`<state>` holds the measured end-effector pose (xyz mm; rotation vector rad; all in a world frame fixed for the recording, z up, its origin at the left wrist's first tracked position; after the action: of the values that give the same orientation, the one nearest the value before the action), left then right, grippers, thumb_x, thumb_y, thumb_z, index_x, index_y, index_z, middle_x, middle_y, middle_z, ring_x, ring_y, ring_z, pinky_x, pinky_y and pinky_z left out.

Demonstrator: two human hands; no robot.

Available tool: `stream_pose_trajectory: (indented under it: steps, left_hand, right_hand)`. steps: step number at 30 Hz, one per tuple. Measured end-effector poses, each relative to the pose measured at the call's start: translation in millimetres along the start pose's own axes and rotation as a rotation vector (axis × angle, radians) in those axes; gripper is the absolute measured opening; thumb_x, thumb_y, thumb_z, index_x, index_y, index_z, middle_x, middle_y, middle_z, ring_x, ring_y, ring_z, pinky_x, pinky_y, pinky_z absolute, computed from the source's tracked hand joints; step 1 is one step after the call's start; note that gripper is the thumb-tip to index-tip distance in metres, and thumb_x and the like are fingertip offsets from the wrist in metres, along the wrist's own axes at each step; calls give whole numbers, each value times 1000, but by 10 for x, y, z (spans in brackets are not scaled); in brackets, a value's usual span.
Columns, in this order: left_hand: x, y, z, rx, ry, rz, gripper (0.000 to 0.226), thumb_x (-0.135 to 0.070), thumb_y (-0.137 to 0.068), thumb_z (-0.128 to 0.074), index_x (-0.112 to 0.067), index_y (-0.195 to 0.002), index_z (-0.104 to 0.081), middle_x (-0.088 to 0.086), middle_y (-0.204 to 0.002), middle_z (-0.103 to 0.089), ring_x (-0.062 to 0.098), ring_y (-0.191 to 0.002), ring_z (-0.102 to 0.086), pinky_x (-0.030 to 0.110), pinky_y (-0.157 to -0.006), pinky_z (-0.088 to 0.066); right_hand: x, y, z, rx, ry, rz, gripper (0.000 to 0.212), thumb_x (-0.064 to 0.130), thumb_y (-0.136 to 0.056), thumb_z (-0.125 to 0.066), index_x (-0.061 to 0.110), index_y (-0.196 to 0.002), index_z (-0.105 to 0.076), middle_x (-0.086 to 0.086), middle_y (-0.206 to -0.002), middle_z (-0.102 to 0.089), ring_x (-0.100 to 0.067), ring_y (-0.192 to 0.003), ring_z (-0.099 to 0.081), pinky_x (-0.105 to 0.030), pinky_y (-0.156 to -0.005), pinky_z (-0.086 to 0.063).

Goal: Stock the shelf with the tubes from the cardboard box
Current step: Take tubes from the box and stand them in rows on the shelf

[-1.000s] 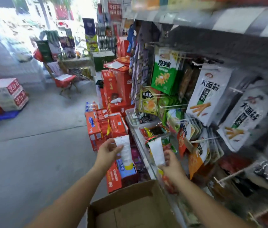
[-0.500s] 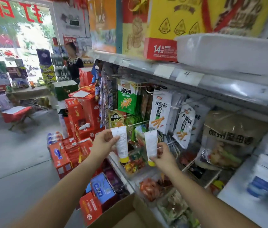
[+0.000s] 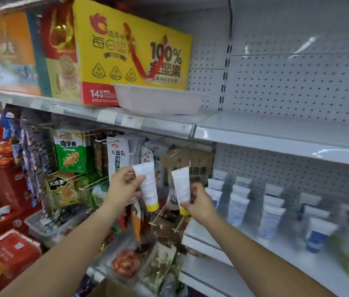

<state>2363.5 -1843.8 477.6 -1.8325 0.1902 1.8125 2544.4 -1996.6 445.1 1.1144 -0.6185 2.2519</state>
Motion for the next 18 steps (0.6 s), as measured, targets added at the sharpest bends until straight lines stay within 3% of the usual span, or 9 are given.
stream_pose_trajectory:
  steps: [6, 10, 13, 15, 18]
  left_hand:
    - [-262, 315, -820, 166, 60, -37, 19, -9, -93, -66, -13, -111, -63, 5, -101, -73, 20, -93, -72, 38, -70, -62]
    - [-478, 556, -1370, 209, 98, -68, 20, -9, -91, -68, -11, -110, -63, 7, -102, -73, 23, -91, -73, 42, -69, -63]
    - [-677, 783, -1772, 253, 130, -97, 15, -6, -92, -67, -8, -107, -63, 5, -96, -74, 20, -86, -73, 32, -62, -61]
    - [-801, 939, -2025, 290, 153, -93, 17, -3, -93, -65, -4, -109, -62, 8, -97, -73, 22, -86, -72, 33, -63, -62]
    - [-938, 1156, -2417, 339, 173, -105, 21, -4, -92, -66, -1, -112, -60, 13, -99, -73, 27, -87, -71, 36, -63, -62]
  right_hand:
    - [-325, 426, 859, -128, -15, -38, 47, 15, -80, -76, 18, -114, -45, -2, -109, -63, -20, -95, -61, -35, -80, -51]
    - [-542, 753, 1475, -206, -24, -56, 47, 13, -80, -77, 16, -116, -47, 2, -104, -61, -19, -94, -61, -31, -76, -49]
    - [-701, 999, 1883, -255, -31, -69, 47, 13, -80, -76, 17, -116, -46, -1, -107, -62, -20, -96, -62, -33, -79, -52]
    - [-804, 1173, 2128, -279, -39, -80, 46, 13, -80, -77, 20, -113, -46, 0, -108, -63, -20, -98, -64, -37, -83, -54]
    - [-945, 1470, 2504, -335, -24, -96, 45, 11, -81, -76, 18, -113, -46, 2, -105, -61, -18, -96, -62, -29, -75, -49]
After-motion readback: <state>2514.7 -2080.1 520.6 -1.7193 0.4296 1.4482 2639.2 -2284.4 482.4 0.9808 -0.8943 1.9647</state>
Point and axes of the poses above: each hand's wrist, its own y-axis away from the middle knuckle, its own z-axis out of the back of the hand, x = y × z, the point moved 1 cm from there along -y, towards the middle knuckle
